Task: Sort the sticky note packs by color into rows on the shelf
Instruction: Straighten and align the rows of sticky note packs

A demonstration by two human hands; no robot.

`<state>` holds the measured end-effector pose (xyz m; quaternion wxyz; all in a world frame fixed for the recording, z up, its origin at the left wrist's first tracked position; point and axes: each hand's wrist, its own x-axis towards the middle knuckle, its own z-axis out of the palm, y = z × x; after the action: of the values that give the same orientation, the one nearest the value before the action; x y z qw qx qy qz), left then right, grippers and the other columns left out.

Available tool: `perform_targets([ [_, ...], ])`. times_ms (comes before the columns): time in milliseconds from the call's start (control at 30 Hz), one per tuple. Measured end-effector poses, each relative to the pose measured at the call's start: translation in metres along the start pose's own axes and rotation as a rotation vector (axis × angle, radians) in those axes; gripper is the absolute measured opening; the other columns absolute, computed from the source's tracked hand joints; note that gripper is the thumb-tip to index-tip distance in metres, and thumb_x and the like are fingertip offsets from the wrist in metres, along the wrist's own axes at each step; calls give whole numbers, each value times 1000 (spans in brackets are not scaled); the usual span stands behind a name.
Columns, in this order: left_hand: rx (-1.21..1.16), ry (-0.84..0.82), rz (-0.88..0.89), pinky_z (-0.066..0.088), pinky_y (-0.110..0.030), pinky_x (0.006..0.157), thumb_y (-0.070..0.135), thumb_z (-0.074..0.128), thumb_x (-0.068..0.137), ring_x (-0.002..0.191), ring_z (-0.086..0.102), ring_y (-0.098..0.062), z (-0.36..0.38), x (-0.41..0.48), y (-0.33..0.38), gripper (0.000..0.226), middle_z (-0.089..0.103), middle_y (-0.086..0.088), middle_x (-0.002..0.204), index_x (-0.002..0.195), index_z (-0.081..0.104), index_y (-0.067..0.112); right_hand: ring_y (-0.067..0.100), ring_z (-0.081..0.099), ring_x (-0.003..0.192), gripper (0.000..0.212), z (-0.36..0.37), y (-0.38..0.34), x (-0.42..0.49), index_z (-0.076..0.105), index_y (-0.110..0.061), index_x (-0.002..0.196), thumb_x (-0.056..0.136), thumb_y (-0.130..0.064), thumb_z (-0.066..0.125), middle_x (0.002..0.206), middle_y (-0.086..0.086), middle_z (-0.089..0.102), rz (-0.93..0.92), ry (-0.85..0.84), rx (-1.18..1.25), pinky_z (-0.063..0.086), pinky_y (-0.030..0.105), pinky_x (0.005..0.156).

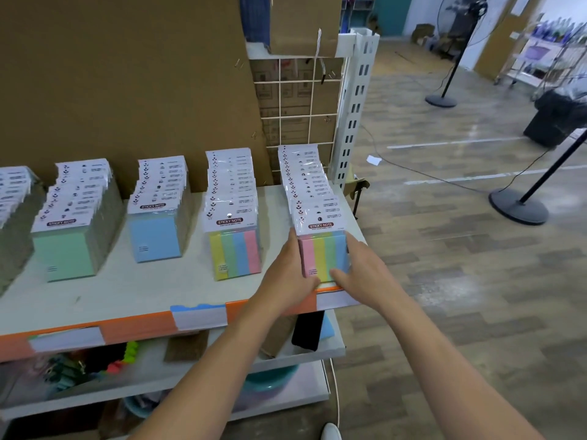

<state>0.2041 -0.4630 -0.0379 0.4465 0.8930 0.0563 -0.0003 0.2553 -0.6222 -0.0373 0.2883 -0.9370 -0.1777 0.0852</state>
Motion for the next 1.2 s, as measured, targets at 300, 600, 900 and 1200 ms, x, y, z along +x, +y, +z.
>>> perform_targets([
  [300, 219, 370, 157, 37, -29, 101, 15, 64, 90, 128, 45, -22, -13, -33, -20, 57, 51, -4, 139, 142, 43, 17, 29, 20, 146, 88, 21, -20, -14, 23, -26, 155, 84, -39, 73, 161, 8, 17, -68, 293, -95, 29, 46, 116],
  [600, 209, 529, -208, 31, -47, 117, 42, 85, 71, 150, 8, -29, -48, -18, -55, 122, -1, -9, 164, 155, -1, 20, 34, 23, 146, 94, 46, -27, 0, 23, -26, 155, 79, -39, 78, 165, 4, -5, -63, 268, -26, 33, 43, 113],
  [900, 217, 566, -170, 44, -45, 108, 33, 84, 72, 145, 22, -34, -37, 0, -64, 126, -10, -4, 162, 150, -14, 32, 32, 25, 143, 93, 54, -24, 1, 26, -27, 154, 78, -38, 78, 164, 3, -2, -67, 325, -29, 34, 44, 111],
  [1200, 184, 567, -157, 35, -47, 115, 45, 81, 73, 149, 11, -32, -40, -5, -61, 120, -9, -8, 162, 153, -8, 27, 24, 12, 150, 87, 49, -25, -1, 21, -31, 155, 86, -44, 71, 164, -5, -7, -68, 283, -4, 26, 41, 118],
])
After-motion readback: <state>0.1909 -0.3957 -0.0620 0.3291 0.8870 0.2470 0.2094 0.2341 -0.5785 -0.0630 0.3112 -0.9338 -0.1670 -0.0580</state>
